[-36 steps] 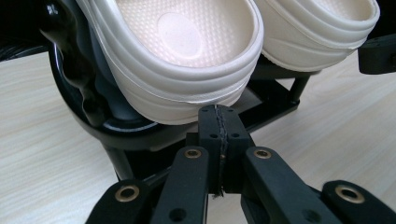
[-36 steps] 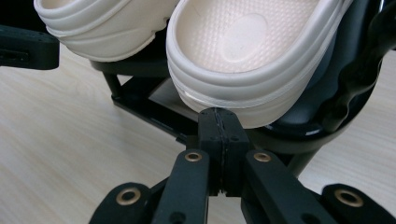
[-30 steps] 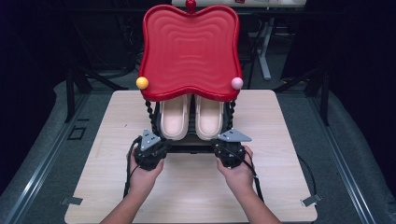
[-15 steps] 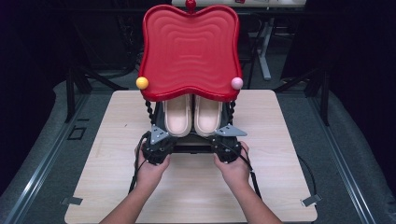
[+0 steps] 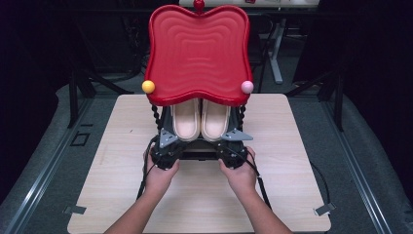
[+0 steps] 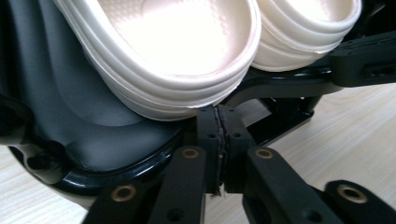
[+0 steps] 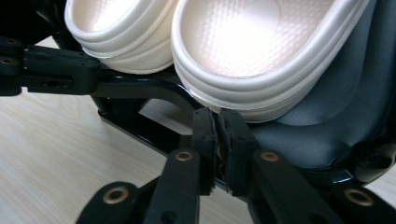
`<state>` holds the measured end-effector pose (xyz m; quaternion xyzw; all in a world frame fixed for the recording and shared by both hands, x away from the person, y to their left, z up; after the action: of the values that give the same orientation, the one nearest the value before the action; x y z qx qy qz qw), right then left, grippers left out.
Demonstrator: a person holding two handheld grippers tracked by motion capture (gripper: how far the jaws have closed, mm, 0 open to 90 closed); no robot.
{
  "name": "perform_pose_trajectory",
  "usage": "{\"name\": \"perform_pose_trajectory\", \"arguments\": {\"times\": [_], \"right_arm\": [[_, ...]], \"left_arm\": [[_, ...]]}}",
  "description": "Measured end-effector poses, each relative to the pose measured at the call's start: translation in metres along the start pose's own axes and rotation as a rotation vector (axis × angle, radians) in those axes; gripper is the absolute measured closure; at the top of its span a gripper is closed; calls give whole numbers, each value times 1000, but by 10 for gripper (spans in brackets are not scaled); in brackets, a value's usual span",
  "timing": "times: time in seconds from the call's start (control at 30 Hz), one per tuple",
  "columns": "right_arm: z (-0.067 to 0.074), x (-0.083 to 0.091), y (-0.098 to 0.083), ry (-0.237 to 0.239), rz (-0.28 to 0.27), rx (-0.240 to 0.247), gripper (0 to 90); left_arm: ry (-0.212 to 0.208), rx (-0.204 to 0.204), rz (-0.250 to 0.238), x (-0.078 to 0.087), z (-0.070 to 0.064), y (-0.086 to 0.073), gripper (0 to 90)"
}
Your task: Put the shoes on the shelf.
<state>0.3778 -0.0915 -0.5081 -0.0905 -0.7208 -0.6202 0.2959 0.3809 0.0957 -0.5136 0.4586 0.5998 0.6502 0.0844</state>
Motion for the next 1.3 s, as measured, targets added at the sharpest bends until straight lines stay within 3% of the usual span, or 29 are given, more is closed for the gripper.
{"name": "perform_pose_trajectory", "arguments": {"times": [0.3, 0.53, 0.7, 0.9, 1.07, 1.3], "right_arm": [[-8, 20, -3, 5, -48, -29, 700], [-15, 33, 10, -5, -113, -52, 596], [-22, 31, 17, -16, -101, -70, 560], [-23, 27, 22, -13, -122, -101, 544], [-23, 23, 24, -17, -109, -102, 534], [-19, 16, 27, -29, -115, -111, 510]], "left_arm": [[0, -14, -88, 27, -4, 6, 691], [33, -14, -125, 37, -1, 18, 568], [55, -12, -128, 36, 4, 24, 531], [78, -9, -132, 32, 9, 28, 508], [99, -9, -132, 28, 13, 29, 491], [95, 4, -139, 21, 17, 30, 469]]}}
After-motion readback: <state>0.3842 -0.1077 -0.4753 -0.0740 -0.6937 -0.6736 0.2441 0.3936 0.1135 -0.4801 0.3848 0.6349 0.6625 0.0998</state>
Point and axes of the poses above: each handheld gripper's, and its own axes: x roughly backward along the jaws, y roughly out of its top, z roughly to its left, the point moved 4 cm from there along -x, roughly forward along the jaws, and after that the axes turned 12 degrees about -y, right-handed, at the moved point
